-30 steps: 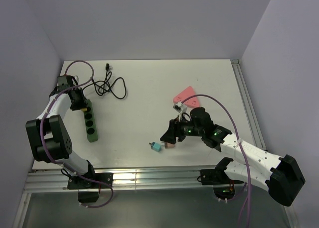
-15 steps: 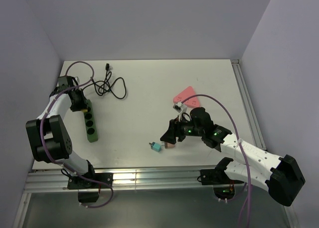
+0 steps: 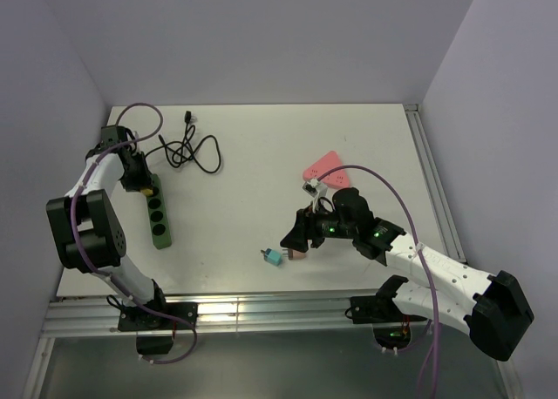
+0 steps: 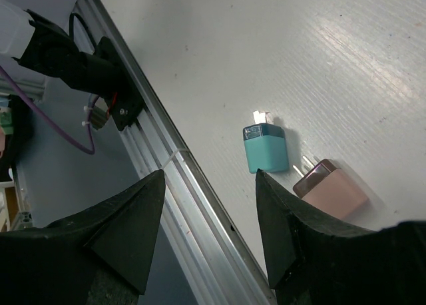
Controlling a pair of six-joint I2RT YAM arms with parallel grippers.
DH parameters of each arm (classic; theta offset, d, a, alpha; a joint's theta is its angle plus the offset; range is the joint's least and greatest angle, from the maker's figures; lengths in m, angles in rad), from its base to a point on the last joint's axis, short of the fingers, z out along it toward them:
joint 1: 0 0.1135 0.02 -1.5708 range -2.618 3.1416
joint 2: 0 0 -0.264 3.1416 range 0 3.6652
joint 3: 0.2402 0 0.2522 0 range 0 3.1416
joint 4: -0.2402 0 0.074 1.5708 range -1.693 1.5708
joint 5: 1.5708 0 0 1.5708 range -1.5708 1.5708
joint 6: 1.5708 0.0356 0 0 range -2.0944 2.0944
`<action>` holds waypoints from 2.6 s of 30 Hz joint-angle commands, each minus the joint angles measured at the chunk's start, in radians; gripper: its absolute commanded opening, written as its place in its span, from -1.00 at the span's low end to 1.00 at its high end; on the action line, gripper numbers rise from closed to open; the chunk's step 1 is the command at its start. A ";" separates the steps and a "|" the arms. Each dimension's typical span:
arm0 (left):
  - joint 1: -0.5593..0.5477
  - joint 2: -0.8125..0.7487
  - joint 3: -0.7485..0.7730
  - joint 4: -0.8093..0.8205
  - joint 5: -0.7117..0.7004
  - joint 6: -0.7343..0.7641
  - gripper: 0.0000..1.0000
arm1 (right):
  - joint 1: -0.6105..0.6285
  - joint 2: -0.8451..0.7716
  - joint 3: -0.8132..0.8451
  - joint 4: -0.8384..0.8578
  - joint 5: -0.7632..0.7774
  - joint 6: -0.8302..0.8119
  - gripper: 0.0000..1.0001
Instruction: Insert the plug
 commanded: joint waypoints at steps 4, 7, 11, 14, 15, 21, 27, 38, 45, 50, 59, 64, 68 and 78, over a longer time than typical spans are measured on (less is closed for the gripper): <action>0.004 0.098 -0.022 0.009 -0.013 0.002 -0.99 | 0.005 -0.010 -0.015 0.036 0.001 -0.013 0.28; 0.006 0.114 -0.038 0.013 -0.028 0.003 -0.99 | 0.005 -0.010 -0.015 0.037 0.001 -0.013 0.28; 0.004 0.115 -0.079 0.018 -0.062 -0.001 -0.99 | 0.003 -0.009 -0.016 0.036 0.002 -0.013 0.28; 0.004 0.101 -0.119 0.027 -0.100 0.000 -0.99 | 0.005 -0.007 -0.016 0.039 -0.001 -0.013 0.28; 0.006 0.102 -0.123 0.026 -0.111 0.000 -0.99 | 0.003 -0.005 -0.016 0.040 -0.002 -0.013 0.28; 0.004 0.088 -0.159 0.049 -0.151 0.002 -0.99 | 0.005 -0.012 -0.019 0.040 -0.002 -0.011 0.28; 0.004 0.130 -0.157 0.036 -0.180 0.005 -0.99 | 0.005 -0.025 -0.018 0.031 0.009 -0.013 0.28; 0.004 0.138 -0.154 0.032 -0.172 0.014 -0.99 | -0.004 -0.045 -0.018 0.013 0.033 -0.017 0.28; -0.045 0.173 -0.156 -0.010 -0.282 0.003 -0.99 | -0.018 -0.067 -0.013 -0.007 0.067 -0.020 0.28; -0.062 0.170 -0.162 -0.013 -0.300 0.005 -0.99 | -0.032 -0.079 -0.018 -0.006 0.064 -0.017 0.28; -0.002 0.127 -0.163 -0.002 -0.251 0.000 -0.99 | -0.032 -0.087 -0.021 -0.007 0.059 -0.016 0.28; 0.022 0.125 -0.153 0.003 -0.214 -0.004 -0.65 | -0.034 -0.091 -0.021 -0.004 0.058 -0.014 0.29; 0.044 0.066 -0.168 0.036 -0.191 -0.009 -0.15 | -0.034 -0.093 -0.024 0.000 0.050 -0.013 0.28; 0.045 -0.086 -0.185 0.075 -0.125 -0.010 0.09 | -0.034 -0.081 -0.027 0.011 0.038 -0.011 0.28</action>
